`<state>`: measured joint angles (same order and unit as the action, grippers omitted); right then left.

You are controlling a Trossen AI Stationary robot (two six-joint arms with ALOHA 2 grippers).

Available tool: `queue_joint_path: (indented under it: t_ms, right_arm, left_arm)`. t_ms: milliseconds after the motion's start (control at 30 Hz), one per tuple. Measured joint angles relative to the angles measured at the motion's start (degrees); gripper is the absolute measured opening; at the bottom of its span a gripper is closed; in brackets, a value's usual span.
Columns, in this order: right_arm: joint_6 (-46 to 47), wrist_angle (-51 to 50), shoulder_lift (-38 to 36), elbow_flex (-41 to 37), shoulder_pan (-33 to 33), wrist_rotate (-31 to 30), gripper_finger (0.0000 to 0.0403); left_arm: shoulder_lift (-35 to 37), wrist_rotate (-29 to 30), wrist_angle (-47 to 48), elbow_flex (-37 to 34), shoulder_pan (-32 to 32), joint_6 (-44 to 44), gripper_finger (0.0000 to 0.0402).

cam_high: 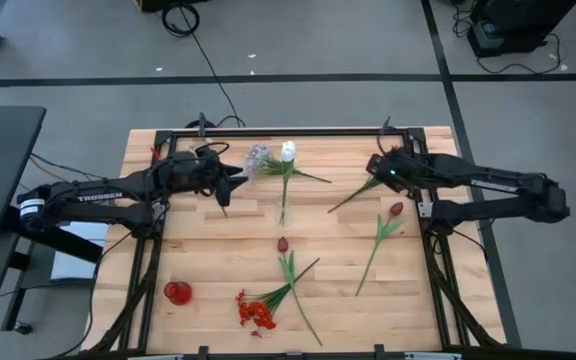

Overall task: Sort flowers into vase by color
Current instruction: Put the top orange flowers into the transparent vase

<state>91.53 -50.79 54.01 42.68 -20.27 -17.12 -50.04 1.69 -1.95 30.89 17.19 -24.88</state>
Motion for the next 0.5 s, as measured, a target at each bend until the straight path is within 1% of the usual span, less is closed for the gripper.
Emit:
queue_joint_path:
  t_ms: [100, 200, 267, 400, 500]
  right_arm:
    - [-5.21, 1.26, 3.72, 0.0, -3.65, -0.88, 0.0149]
    - [-8.94, 4.38, 7.08, 0.0, -7.99, 1.19, 0.0173]
    - [-8.87, 4.79, 9.64, 0.0, -10.76, 4.06, 0.0197]
    - [-5.39, 4.22, 15.34, 0.0, -15.79, 11.65, 0.0241]
    - [-3.16, 4.35, 19.55, 0.0, -17.46, 12.96, 0.0255]
  left_arm:
    - [0.0, -0.02, 1.58, 0.0, 1.4, 0.02, 0.0208]
    - [0.0, 0.01, 2.03, 0.0, 2.76, -0.02, 0.0208]
    - [0.0, 0.08, 2.24, 0.0, 3.23, 0.02, 0.0208]
    - [0.0, -0.02, 3.2, 0.0, 3.79, 0.38, 0.0208]
    - [0.0, 0.01, 4.54, 0.0, 3.82, 3.6, 0.0208]
